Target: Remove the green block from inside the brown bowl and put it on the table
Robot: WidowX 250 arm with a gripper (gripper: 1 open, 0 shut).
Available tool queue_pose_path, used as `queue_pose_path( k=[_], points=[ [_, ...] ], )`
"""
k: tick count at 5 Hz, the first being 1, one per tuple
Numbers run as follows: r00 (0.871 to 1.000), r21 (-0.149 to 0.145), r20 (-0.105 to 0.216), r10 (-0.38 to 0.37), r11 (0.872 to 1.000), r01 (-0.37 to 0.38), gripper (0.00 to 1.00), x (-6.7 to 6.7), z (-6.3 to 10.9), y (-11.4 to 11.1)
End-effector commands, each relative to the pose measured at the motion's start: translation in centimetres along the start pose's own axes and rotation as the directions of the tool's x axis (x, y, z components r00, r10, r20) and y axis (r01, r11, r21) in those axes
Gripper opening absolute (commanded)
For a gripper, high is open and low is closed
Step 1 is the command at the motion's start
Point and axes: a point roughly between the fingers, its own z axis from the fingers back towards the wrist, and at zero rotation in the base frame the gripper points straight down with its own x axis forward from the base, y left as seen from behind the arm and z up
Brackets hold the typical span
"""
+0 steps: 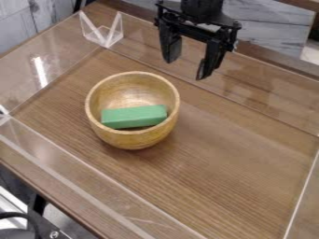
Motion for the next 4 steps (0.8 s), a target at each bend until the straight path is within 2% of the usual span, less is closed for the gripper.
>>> queue_pose_path(
  k=[1,2,3,4],
  points=[
    [0.997,0.008,-0.005,-0.073,0.997,0.073,1.0,-1.0,-0.5,1.3],
    [0.966,0.019,-0.036,-0.255,0.966,0.256,1.0,-3.1,-3.1,3.2],
    [0.908,0.043,-0.028,-0.419,0.907,0.42,1.0,-5.5,-4.0,5.0],
    [0.895,0.066,0.002,-0.446,0.893,0.445,1.0,-5.4,-4.1,5.8]
  ],
)
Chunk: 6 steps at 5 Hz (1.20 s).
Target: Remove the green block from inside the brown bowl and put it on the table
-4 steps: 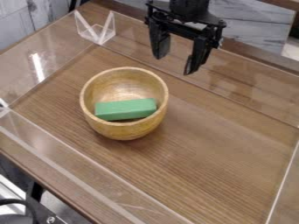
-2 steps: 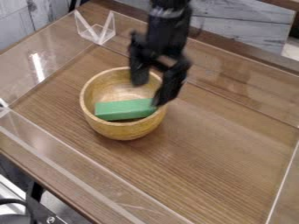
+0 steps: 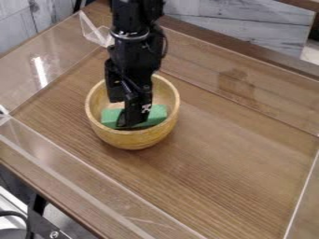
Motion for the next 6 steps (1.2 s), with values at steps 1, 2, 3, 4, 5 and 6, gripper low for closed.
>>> queue_pose_path(
  k=[1,2,3,4,5,6],
  points=[
    [0.998,0.044,0.058,-0.005,0.999,0.003,1.0,0.5,1.3,0.9],
    [0.998,0.046,0.068,-0.015,0.999,0.012,1.0,0.9,1.2,1.2],
    [0.997,0.05,0.077,-0.028,0.998,0.024,1.0,1.3,1.0,1.6],
    [0.996,0.053,0.087,-0.037,0.998,0.032,1.0,1.6,0.7,2.0],
    [0.995,0.054,0.096,-0.041,0.998,0.036,1.0,1.9,0.5,2.3],
    [0.994,0.054,0.105,-0.043,0.998,0.038,1.0,2.1,0.4,2.6]
  ],
)
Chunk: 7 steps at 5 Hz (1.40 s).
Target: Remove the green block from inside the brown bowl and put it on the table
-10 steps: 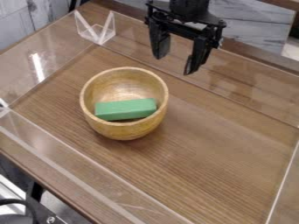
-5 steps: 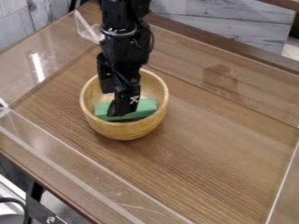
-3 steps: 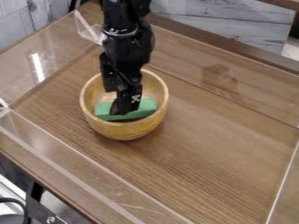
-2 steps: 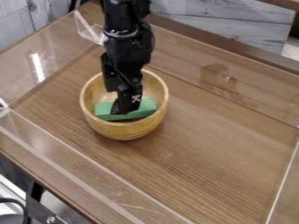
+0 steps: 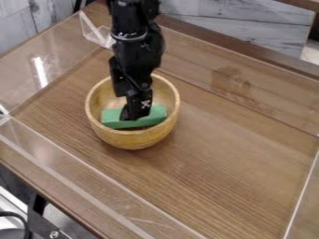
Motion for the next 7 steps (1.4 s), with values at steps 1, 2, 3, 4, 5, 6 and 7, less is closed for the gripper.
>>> queue_pose_path(
  k=[1,2,3,4,5,6,7],
  points=[
    [0.999,0.037,0.052,0.009,0.999,-0.011,1.0,0.8,1.04,1.22],
    [0.998,0.035,0.059,0.01,0.999,-0.012,1.0,0.95,0.88,1.41],
    [0.998,0.032,0.066,0.01,0.999,-0.012,1.0,1.11,0.74,1.56],
    [0.997,0.03,0.072,0.01,0.999,-0.012,1.0,1.22,0.52,1.69],
    [0.997,0.027,0.077,0.011,1.0,-0.013,1.0,1.32,0.37,1.8],
    [0.997,0.023,0.081,0.013,1.0,-0.015,1.0,1.42,0.27,1.86],
    [0.996,0.018,0.085,0.016,1.0,-0.018,1.0,1.53,0.18,1.91]
  ],
)
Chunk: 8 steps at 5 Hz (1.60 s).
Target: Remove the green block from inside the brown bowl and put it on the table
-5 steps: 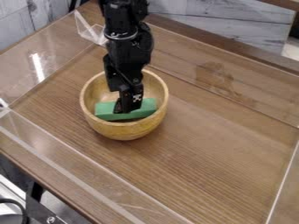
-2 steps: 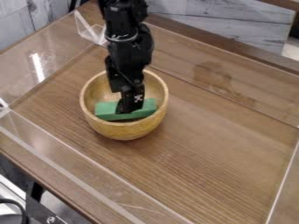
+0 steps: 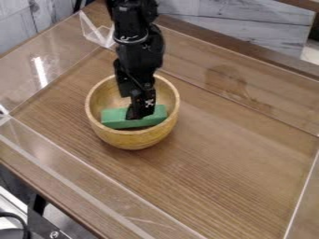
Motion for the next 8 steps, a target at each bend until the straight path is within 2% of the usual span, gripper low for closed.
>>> queue_pose_path(
  k=[1,3,4,5,8],
  points=[
    [0.999,0.037,0.047,0.01,0.999,-0.012,1.0,0.7,1.2,1.1],
    [0.999,0.031,0.052,0.014,0.999,-0.015,1.0,0.8,0.7,1.2],
    [0.999,0.026,0.053,0.009,1.0,-0.011,1.0,0.8,0.0,1.3],
    [0.999,0.022,0.053,0.008,1.0,-0.009,0.0,0.8,-0.6,1.3],
    [0.999,-0.029,0.021,0.031,0.999,-0.031,0.0,0.5,-0.5,0.7]
  ],
)
